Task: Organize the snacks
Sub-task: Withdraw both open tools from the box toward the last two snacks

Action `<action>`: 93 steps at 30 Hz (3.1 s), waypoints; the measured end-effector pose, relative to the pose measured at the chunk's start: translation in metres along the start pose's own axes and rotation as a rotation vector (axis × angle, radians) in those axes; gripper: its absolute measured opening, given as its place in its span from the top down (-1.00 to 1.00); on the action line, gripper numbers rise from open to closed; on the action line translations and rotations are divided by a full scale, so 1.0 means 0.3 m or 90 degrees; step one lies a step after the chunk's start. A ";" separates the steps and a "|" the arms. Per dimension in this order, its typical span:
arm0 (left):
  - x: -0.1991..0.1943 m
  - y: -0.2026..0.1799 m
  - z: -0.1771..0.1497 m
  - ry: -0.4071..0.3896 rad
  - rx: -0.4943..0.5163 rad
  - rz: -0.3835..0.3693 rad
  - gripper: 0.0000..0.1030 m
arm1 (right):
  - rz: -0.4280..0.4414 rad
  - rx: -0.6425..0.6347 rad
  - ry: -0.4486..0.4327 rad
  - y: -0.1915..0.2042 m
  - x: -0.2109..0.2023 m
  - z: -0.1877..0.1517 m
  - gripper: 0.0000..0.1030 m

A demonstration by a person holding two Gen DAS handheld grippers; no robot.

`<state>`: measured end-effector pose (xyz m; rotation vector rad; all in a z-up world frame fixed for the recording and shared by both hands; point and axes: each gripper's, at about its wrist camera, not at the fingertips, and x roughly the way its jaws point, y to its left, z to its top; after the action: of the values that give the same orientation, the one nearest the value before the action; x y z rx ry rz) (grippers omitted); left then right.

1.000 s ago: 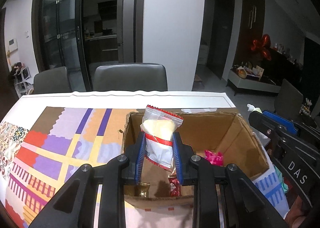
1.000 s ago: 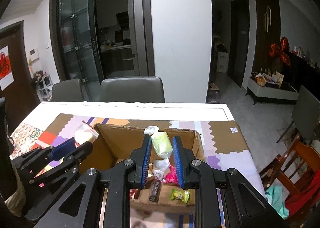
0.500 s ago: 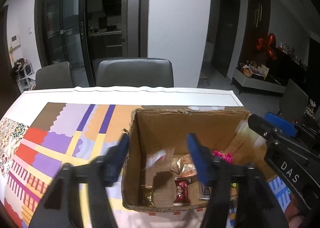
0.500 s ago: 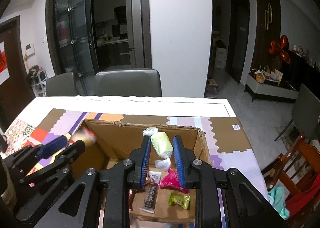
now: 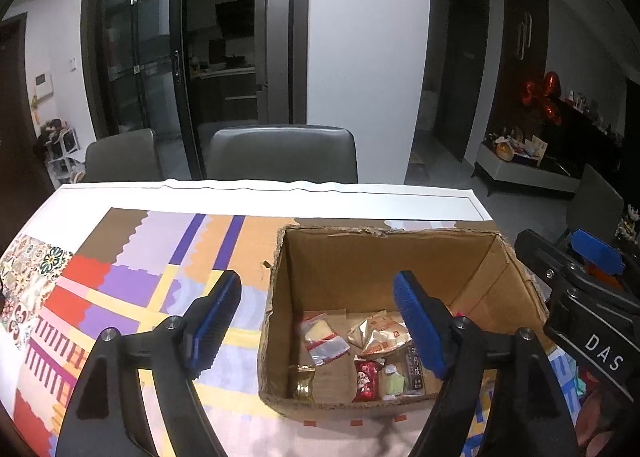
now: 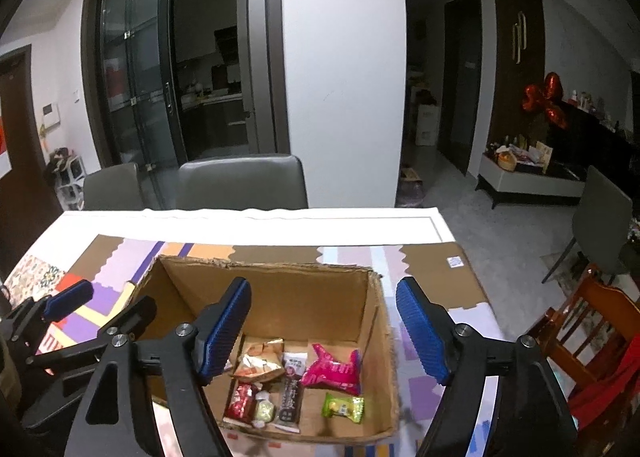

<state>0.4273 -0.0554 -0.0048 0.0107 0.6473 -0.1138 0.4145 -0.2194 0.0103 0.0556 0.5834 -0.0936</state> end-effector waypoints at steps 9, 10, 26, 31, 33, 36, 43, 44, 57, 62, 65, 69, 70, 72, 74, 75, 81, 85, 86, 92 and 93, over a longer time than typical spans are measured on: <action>-0.091 -0.002 -0.009 -0.008 -0.003 0.012 -0.61 | -0.007 0.006 -0.015 -0.026 -0.088 -0.013 -0.51; -0.102 -0.002 -0.012 -0.010 -0.005 0.011 -0.61 | -0.008 0.007 -0.019 -0.028 -0.100 -0.014 -0.51; -0.254 0.000 -0.048 -0.037 -0.006 0.015 -0.61 | -0.006 0.004 -0.052 -0.044 -0.266 -0.042 -0.51; -0.296 0.003 -0.068 -0.044 -0.008 0.018 -0.61 | -0.003 0.002 -0.054 -0.041 -0.301 -0.059 -0.51; -0.316 0.002 -0.080 -0.048 -0.008 0.018 -0.61 | -0.001 0.000 -0.055 -0.042 -0.316 -0.066 -0.51; -0.345 0.002 -0.094 -0.054 -0.010 0.019 -0.61 | 0.002 -0.001 -0.057 -0.041 -0.338 -0.082 -0.51; -0.411 0.014 -0.148 -0.060 -0.010 0.033 -0.61 | 0.007 -0.002 -0.059 -0.046 -0.396 -0.131 -0.51; -0.416 0.015 -0.160 -0.059 -0.011 0.033 -0.61 | 0.007 -0.003 -0.058 -0.044 -0.399 -0.139 -0.51; -0.458 -0.005 -0.289 -0.045 -0.013 0.025 -0.61 | 0.010 -0.001 -0.040 -0.063 -0.452 -0.254 -0.51; -0.477 -0.008 -0.340 -0.043 -0.021 0.028 -0.61 | 0.008 0.002 -0.030 -0.079 -0.464 -0.302 -0.51; -0.487 -0.009 -0.373 -0.041 -0.025 0.029 -0.61 | 0.010 0.001 -0.022 -0.079 -0.466 -0.328 -0.51; -0.497 -0.006 -0.412 -0.035 -0.032 0.033 -0.61 | 0.015 -0.009 -0.016 -0.070 -0.476 -0.363 -0.51; -0.498 -0.004 -0.424 -0.031 -0.036 0.034 -0.61 | 0.017 -0.012 -0.014 -0.067 -0.479 -0.372 -0.51; -0.499 -0.001 -0.447 -0.025 -0.041 0.031 -0.61 | 0.018 -0.018 -0.012 -0.061 -0.482 -0.389 -0.51; -0.501 -0.002 -0.472 -0.020 -0.044 0.033 -0.61 | 0.021 -0.022 -0.009 -0.055 -0.489 -0.409 -0.51; -0.501 0.000 -0.485 -0.017 -0.045 0.033 -0.61 | 0.024 -0.025 -0.008 -0.050 -0.491 -0.422 -0.51; -0.500 0.001 -0.558 0.002 -0.054 0.035 -0.61 | 0.030 -0.041 0.003 -0.044 -0.500 -0.484 -0.51; -0.491 -0.006 -0.599 0.017 -0.049 0.037 -0.61 | 0.031 -0.047 0.014 -0.045 -0.500 -0.527 -0.51; -0.490 -0.008 -0.610 0.020 -0.047 0.037 -0.61 | 0.031 -0.050 0.017 -0.046 -0.499 -0.539 -0.51; -0.477 -0.027 -0.657 0.036 -0.040 0.036 -0.61 | 0.036 -0.073 0.031 -0.048 -0.500 -0.599 -0.51; -0.476 -0.032 -0.663 0.038 -0.040 0.036 -0.61 | 0.037 -0.077 0.034 -0.048 -0.502 -0.608 -0.51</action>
<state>0.1936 -0.0411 -0.0773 -0.0278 0.7088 -0.0390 0.1882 -0.2084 -0.0591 -0.0426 0.6391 -0.0008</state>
